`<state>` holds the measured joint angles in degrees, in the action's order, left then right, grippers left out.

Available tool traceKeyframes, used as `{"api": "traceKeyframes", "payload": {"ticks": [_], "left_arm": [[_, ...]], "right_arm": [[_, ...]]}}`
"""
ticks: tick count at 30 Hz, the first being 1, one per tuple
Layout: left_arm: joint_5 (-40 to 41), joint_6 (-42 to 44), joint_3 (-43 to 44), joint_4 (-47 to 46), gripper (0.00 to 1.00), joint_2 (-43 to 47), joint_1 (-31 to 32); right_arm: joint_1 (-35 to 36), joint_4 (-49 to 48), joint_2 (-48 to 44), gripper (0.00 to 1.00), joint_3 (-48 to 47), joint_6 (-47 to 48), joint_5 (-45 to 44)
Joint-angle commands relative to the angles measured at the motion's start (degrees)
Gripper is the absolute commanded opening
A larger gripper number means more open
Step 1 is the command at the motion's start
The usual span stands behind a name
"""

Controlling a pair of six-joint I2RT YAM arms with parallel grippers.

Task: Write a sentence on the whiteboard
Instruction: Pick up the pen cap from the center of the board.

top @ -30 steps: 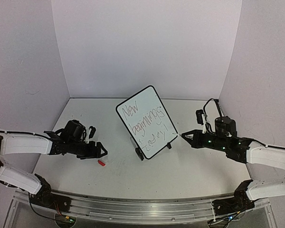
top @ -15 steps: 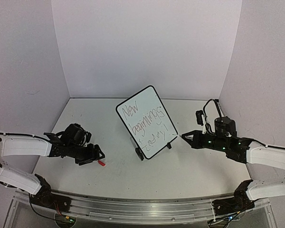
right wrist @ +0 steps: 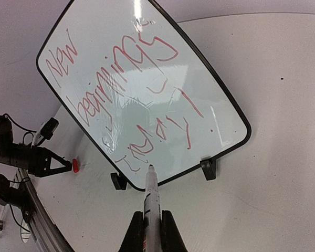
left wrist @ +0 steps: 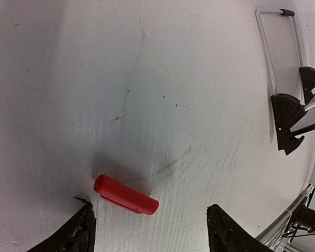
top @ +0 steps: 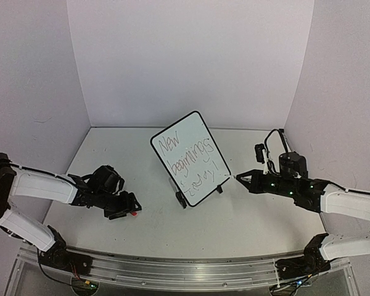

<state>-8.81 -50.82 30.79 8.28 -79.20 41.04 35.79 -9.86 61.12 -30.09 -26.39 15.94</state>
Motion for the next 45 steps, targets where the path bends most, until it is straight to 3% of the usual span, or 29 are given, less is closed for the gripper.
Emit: {"api": "traceKeyframes", "payload": {"ticks": [1, 9, 14, 26, 45], "left_arm": [[0.68, -0.85, 1.19, -1.40, 0.71, -2.62, 0.60], [2.91, 5.04, 4.59, -2.10, 0.71, -7.79, 2.34], [3.59, 10.24, 7.62, -3.14, 0.69, -12.70, 6.65], [18.89, 15.87, 15.05, 13.86, 0.62, -16.54, 14.94], [22.45, 17.49, 18.90, 19.17, 0.12, -20.49, 18.37]], "right_arm": [[0.28, -0.34, -0.83, 0.00, -0.11, -0.37, -0.68], [0.30, -0.19, -1.50, 0.00, 0.73, -0.64, -0.98], [0.33, -0.15, -1.94, 0.00, 1.26, -0.93, -1.32], [0.33, 0.02, -2.35, 0.00, 1.75, -1.10, -1.69], [0.31, 0.71, -3.17, 0.00, 1.69, -1.20, -2.10]]}}
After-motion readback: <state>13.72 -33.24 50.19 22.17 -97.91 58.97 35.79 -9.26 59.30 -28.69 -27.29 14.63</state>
